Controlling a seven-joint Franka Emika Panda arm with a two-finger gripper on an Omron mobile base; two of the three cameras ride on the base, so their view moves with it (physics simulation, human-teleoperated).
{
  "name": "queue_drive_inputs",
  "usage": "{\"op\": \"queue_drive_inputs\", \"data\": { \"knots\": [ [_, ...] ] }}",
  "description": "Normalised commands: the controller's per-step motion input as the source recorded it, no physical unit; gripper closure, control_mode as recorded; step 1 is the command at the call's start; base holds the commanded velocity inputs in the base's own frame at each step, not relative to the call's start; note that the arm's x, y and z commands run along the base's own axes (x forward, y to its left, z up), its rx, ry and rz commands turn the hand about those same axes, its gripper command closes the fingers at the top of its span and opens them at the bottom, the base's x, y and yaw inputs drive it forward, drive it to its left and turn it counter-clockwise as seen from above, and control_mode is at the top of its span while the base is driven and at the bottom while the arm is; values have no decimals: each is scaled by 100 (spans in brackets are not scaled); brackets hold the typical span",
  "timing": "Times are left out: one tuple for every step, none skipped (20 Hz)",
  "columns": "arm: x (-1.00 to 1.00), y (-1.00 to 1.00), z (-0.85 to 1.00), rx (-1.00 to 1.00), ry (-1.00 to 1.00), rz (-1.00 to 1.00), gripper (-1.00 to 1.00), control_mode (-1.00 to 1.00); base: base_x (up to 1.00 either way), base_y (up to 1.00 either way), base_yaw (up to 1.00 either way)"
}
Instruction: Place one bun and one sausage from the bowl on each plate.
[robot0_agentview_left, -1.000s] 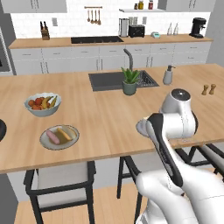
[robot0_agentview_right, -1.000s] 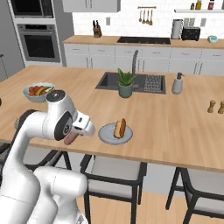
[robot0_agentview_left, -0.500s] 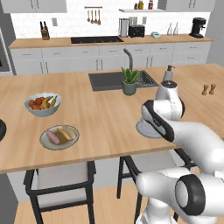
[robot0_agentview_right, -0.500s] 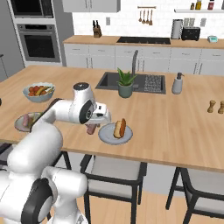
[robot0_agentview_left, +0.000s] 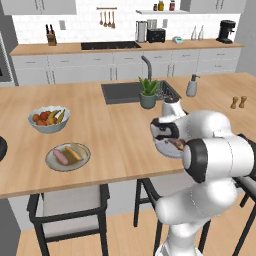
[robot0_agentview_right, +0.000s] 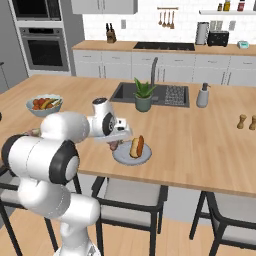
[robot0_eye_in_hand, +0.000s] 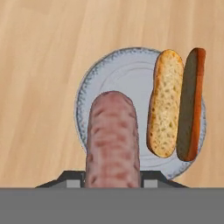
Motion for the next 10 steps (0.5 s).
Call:
{"op": "queue_drive_inputs", "data": {
  "knots": [
    [25,-31,-57,0,12,-5,100,-100,0,0,0],
    [33,-40,-61,0,3,-6,100,-100,0,0,0],
    [29,-44,-56,0,0,-6,100,-100,0,0,0],
    [26,-34,-52,0,-3,-6,100,-100,0,0,0],
    [25,-28,-42,0,-4,-5,100,-100,0,0,0],
    [22,-18,-34,0,-5,-5,100,-100,0,0,0],
    [19,0,-17,0,-7,-5,100,-100,0,0,0],
    [14,0,-7,0,-8,-3,100,-100,0,0,0],
    [13,0,-8,0,-7,-3,100,-100,0,0,0],
    [11,0,-12,0,-4,-2,100,-100,0,0,0]
  ]
}}
